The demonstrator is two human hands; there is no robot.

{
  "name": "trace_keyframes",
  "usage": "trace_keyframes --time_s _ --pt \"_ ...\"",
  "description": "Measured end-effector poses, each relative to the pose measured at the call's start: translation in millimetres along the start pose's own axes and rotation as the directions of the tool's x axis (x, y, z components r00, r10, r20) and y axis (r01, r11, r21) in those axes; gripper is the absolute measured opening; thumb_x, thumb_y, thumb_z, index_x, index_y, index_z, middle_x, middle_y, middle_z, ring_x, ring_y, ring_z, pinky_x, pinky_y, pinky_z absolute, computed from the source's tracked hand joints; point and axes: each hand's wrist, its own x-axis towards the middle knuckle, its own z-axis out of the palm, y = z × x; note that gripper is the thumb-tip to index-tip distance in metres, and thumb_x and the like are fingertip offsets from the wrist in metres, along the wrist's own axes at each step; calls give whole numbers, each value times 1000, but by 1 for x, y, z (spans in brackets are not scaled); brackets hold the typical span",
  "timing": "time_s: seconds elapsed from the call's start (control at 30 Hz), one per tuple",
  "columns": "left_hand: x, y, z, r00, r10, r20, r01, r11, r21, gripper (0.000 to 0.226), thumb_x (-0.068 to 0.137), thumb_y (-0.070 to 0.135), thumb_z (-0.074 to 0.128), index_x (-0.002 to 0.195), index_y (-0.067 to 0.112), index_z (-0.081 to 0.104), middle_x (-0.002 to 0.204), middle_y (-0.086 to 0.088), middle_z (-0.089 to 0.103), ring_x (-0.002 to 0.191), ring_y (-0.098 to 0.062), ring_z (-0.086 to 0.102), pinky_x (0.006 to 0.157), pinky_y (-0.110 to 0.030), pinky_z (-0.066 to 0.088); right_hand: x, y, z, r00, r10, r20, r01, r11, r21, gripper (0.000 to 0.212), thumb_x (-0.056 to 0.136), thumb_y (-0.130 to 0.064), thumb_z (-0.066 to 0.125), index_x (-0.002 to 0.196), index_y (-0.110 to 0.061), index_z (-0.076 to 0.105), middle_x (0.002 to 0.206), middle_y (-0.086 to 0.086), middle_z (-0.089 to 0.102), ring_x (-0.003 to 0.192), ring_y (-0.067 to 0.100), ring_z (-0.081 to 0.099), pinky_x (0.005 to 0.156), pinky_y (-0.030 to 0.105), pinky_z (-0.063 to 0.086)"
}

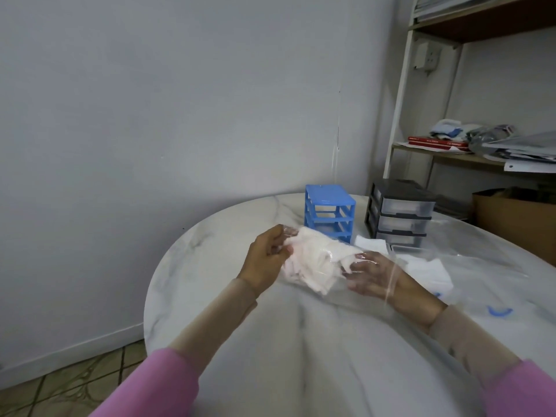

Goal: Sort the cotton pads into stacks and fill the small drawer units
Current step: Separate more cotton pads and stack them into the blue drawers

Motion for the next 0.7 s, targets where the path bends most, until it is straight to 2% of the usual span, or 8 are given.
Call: trace_keyframes --time_s 0.07,0.1,0.2,0.23,0.33,0.43,0.6,0.7 --pt "-2 1 0 999 -31 41 35 995 -96 25 89 -8 52 107 8 59 105 -2 62 87 -5 57 77 -14 44 -1 -4 1 999 -43 -26 42 998 -37 57 55 10 79 96 -12 47 99 18 51 66 -3 66 60 12 51" --pt "-4 2 1 997 -55 62 64 987 -146 25 91 -5 52 112 7 58 107 0 61 87 -4 57 75 -16 44 -1 -4 -1 998 -57 -27 56 998 -37 56 54 6 80 95 -13 48 97 17 50 65 -3 66 59 13 51" --pt "-9 3 2 986 -117 118 140 968 -210 26 94 2 49 115 17 55 104 4 61 88 -10 54 75 -31 41 -1 0 -6 994 -110 -29 106 988 -109 90 37 -50 90 107 -9 50 91 4 58 74 -1 66 64 14 52" --pt "-10 3 3 983 -119 137 145 969 -198 26 95 3 47 113 20 55 101 5 60 86 -10 52 73 -30 40 -1 -1 -5 994 -105 -35 99 985 -139 88 40 -53 88 107 -11 50 89 1 60 81 5 66 66 15 52" --pt "-11 2 4 977 -124 172 154 973 -171 32 96 -2 41 111 24 52 96 2 57 81 -10 51 68 -26 41 -4 -5 4 994 -86 -68 68 971 -230 38 71 -12 77 94 -25 50 91 -1 55 82 22 59 61 12 50" --pt "-12 1 6 977 -127 169 155 974 -163 27 95 0 46 112 19 54 98 -5 56 82 -13 52 67 -25 43 -1 -6 10 972 -170 -164 107 937 -334 28 79 -5 69 79 -27 52 82 -5 52 70 8 51 59 6 44" --pt "-9 -4 6 986 -133 98 148 975 -167 27 92 0 52 118 7 56 96 -4 62 83 -13 56 72 -25 47 5 -1 7 975 -132 -180 99 978 -181 20 81 12 59 76 -7 59 68 -3 64 62 2 62 60 14 50" --pt "-4 -9 0 991 -135 -12 133 986 -105 31 92 -1 52 122 4 54 92 -5 60 73 -8 53 63 -13 44 6 6 1 978 -127 -165 105 985 -136 26 81 15 56 67 -7 55 56 -8 62 58 -2 60 59 13 48"
